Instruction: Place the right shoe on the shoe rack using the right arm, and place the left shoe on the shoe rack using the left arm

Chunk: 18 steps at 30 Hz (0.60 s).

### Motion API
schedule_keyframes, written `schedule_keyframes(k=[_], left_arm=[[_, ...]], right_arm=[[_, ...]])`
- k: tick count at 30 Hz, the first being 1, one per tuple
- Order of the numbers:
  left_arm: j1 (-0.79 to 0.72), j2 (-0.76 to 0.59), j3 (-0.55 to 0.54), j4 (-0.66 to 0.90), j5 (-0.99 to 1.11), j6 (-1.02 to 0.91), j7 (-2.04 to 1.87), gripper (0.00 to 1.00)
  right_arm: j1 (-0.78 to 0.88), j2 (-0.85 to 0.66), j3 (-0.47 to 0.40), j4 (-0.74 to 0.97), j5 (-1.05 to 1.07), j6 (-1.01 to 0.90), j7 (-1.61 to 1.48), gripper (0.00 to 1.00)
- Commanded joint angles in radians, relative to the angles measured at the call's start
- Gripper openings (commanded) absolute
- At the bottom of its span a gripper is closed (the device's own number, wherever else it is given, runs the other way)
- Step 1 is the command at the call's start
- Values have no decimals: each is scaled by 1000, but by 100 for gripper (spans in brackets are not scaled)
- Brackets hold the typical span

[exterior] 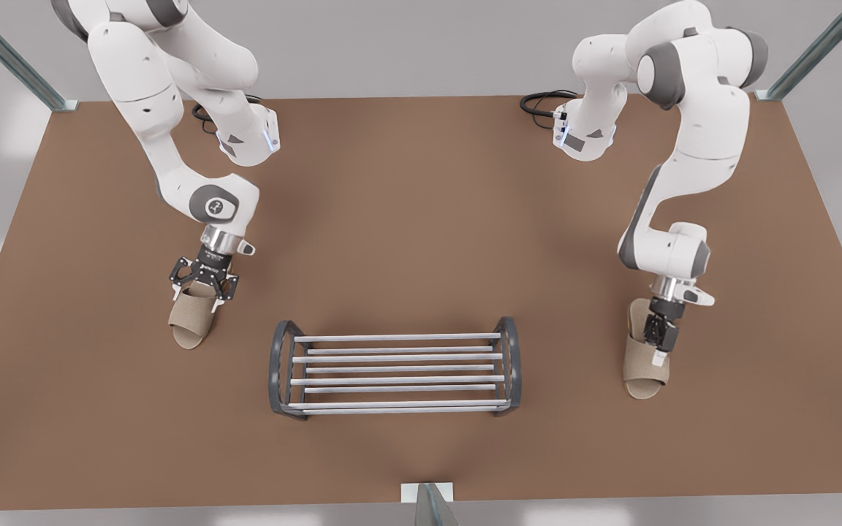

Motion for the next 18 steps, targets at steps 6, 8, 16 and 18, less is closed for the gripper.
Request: schedule_keyframes(k=[6,8,16,18], left_arm=[[26,-65,-30,1,17,38,-92,43],[28,-84,-36,-2,18,66,-98,43],[28,-111,-48,-14,17,101,-127,21],[28,-124,-56,-17,15,124,-130,21]], right_arm=[[-2,-8,39,-59,-35,28,420,100],[-2,-5,40,-65,-36,28,422,100],[-44,5,63,-107,-56,29,430,100],[-51,36,63,-98,-54,26,428,100]])
